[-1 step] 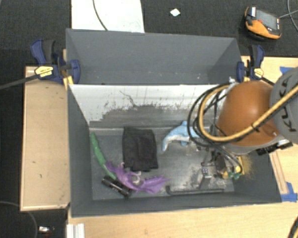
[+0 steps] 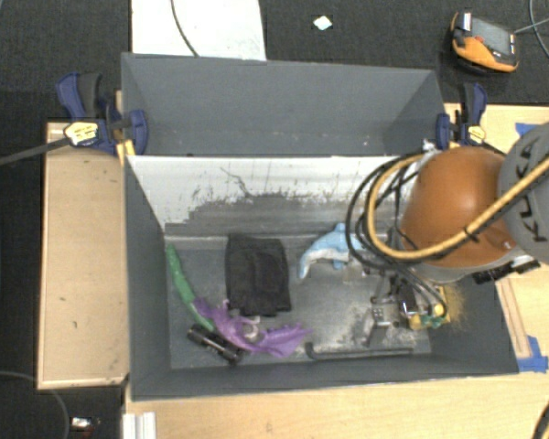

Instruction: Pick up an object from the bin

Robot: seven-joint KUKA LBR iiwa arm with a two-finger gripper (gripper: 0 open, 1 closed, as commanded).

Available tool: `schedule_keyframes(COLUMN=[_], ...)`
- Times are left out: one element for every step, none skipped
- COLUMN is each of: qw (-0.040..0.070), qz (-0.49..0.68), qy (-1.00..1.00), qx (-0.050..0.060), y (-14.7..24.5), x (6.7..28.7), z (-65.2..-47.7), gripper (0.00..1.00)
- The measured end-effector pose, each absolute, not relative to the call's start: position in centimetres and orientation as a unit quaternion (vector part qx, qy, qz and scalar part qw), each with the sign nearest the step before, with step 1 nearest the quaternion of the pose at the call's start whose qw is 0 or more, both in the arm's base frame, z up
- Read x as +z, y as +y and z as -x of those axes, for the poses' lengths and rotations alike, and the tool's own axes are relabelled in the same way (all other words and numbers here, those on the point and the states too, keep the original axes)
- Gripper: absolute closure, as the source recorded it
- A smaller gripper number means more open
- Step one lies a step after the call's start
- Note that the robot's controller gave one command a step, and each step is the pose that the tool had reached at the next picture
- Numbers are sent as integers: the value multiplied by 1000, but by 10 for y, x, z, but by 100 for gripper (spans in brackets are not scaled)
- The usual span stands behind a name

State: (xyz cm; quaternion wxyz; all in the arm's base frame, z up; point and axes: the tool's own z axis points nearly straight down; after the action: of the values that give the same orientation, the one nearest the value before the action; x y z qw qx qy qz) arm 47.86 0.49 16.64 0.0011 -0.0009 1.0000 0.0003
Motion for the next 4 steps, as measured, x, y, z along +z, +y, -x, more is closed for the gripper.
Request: schedule_keyframes(qw=[2,4,3,10], qz=[89,170,107,390], qy=[996,985,994,921], qx=[0,-1,1,-4], y=[113,101,131,160], x=[85,120,72,71], z=[-481,-503,-484,-486], gripper=[0,0,0,0])
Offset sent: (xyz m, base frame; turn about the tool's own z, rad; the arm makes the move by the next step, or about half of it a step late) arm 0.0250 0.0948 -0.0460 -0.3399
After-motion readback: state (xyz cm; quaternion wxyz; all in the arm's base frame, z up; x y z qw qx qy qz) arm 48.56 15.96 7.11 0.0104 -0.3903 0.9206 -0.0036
